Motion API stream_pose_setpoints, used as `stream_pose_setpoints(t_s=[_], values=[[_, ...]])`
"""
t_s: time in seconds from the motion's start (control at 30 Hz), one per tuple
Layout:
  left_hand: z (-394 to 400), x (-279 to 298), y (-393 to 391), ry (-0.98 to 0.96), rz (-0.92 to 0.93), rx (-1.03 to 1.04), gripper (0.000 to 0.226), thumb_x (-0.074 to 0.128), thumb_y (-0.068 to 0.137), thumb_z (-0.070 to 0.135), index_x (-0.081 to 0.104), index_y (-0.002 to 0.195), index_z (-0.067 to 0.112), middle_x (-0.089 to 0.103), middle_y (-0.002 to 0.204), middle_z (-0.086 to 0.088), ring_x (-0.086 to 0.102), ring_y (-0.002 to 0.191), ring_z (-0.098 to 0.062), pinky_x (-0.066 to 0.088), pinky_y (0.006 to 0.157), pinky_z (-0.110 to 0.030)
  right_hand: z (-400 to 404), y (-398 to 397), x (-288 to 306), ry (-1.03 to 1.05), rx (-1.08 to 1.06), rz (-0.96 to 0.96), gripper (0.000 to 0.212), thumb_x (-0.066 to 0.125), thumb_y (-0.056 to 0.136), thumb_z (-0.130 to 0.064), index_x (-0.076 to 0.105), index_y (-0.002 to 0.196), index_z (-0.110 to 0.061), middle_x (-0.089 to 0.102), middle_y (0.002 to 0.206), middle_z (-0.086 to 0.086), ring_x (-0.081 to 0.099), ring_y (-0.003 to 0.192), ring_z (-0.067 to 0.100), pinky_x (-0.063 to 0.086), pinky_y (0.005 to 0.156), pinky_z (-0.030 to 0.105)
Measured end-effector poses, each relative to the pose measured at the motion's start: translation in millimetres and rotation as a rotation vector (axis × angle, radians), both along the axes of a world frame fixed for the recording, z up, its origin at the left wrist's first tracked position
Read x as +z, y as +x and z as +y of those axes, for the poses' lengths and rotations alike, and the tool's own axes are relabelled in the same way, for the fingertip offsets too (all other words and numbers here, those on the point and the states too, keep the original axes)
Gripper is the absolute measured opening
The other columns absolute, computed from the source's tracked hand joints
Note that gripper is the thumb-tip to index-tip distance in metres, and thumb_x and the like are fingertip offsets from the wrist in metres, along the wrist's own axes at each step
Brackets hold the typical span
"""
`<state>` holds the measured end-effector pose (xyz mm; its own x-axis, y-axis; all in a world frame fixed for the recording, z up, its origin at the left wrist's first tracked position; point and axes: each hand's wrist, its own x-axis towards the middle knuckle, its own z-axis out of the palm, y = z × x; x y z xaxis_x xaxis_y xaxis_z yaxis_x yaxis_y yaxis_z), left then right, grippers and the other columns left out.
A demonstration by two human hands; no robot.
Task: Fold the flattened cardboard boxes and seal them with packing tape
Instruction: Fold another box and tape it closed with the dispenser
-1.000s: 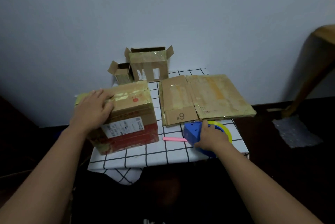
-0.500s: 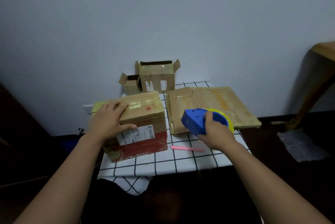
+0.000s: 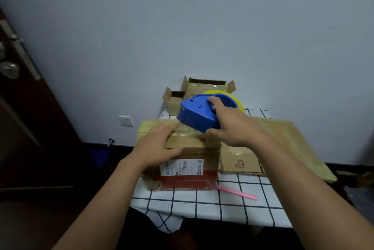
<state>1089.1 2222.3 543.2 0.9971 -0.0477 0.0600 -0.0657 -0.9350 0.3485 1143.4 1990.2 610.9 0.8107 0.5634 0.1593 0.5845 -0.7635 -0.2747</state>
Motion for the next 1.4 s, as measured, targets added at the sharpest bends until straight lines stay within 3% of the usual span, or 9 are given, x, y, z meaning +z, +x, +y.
stream_pose_setpoints(t_s=[0.17,0.3,0.4,0.5,0.67,0.77,0.9,1.13,1.4], values=[[16,14,1,-0.477,0.124,0.104,0.052,0.044,0.097,0.013,0.037,0.145,0.032,0.05,0.139,0.009,0.052,0.117,-0.012,0.041,0.086,-0.026,31,4,-8,-0.188,0.11,-0.054,0.08,0.064,0.091,-0.039,0.013,0.152,-0.029,0.056,0.13,-0.002,0.052,0.117,0.022,0.032,0.094,0.031],[21,15,5,-0.686,0.109,0.144,0.047,0.037,0.103,0.009,0.04,0.146,0.027,0.05,0.141,0.007,0.049,0.112,-0.004,0.041,0.077,-0.01,37,11,-17,-0.238,0.13,-0.048,0.081,0.064,0.09,-0.044,0.013,0.153,-0.032,0.054,0.135,-0.005,0.05,0.121,0.017,0.025,0.112,0.034],[25,20,9,-0.837,0.095,0.172,0.045,0.044,0.103,0.015,0.041,0.145,0.032,0.049,0.142,0.012,0.047,0.119,-0.005,0.042,0.086,-0.019,36,12,-13,-0.252,0.129,-0.031,0.079,0.062,0.092,-0.044,0.013,0.154,-0.032,0.054,0.131,-0.004,0.047,0.121,0.018,0.026,0.109,0.032],[30,24,14,-0.832,0.088,0.127,0.055,0.044,0.099,0.007,0.038,0.147,0.033,0.046,0.145,0.016,0.05,0.124,-0.006,0.041,0.106,-0.033,35,12,-12,-0.26,0.128,-0.038,0.079,0.062,0.092,-0.046,0.013,0.153,-0.032,0.054,0.129,-0.005,0.048,0.118,0.017,0.027,0.107,0.031],[34,23,24,-0.821,0.146,0.044,0.055,0.045,0.097,0.002,0.045,0.143,0.032,0.053,0.135,0.018,0.055,0.115,-0.002,0.046,0.101,-0.029,33,14,-14,-0.241,0.153,-0.007,0.08,0.063,0.092,-0.045,0.013,0.154,-0.033,0.055,0.128,-0.006,0.048,0.115,0.013,0.023,0.112,0.031],[36,21,26,-0.84,0.117,0.089,0.03,0.054,0.098,0.011,0.063,0.123,0.025,0.067,0.113,0.012,0.064,0.101,-0.003,0.052,0.084,-0.02,32,13,-13,-0.248,0.16,-0.018,0.08,0.062,0.092,-0.045,0.012,0.154,-0.033,0.054,0.127,-0.007,0.047,0.116,0.012,0.022,0.112,0.03],[37,16,27,-0.852,0.035,0.152,0.01,0.063,0.094,0.019,0.072,0.094,0.025,0.073,0.099,0.006,0.066,0.098,-0.013,0.052,0.09,-0.033,30,14,-11,-0.237,0.172,0.006,0.081,0.063,0.092,-0.045,0.011,0.154,-0.034,0.053,0.131,-0.007,0.045,0.117,0.012,0.023,0.11,0.029],[34,19,26,-0.936,-0.06,0.172,0.011,0.054,0.098,0.019,0.065,0.097,0.018,0.069,0.103,0.003,0.063,0.098,-0.012,0.048,0.086,-0.03,27,19,10,-0.133,0.271,0.061,0.077,0.065,0.091,-0.043,0.023,0.154,-0.033,0.044,0.147,-0.01,0.043,0.125,0.012,0.027,0.106,0.029],[38,11,30,-1.28,0.014,0.203,0.016,0.055,0.098,0.016,0.065,0.108,0.01,0.072,0.106,-0.015,0.068,0.1,-0.033,0.053,0.09,-0.052,55,31,44,0.006,0.235,0.095,0.042,0.054,0.085,-0.054,0.048,0.126,-0.046,0.063,0.102,-0.009,0.059,0.088,0.011,0.052,0.08,0.038]])
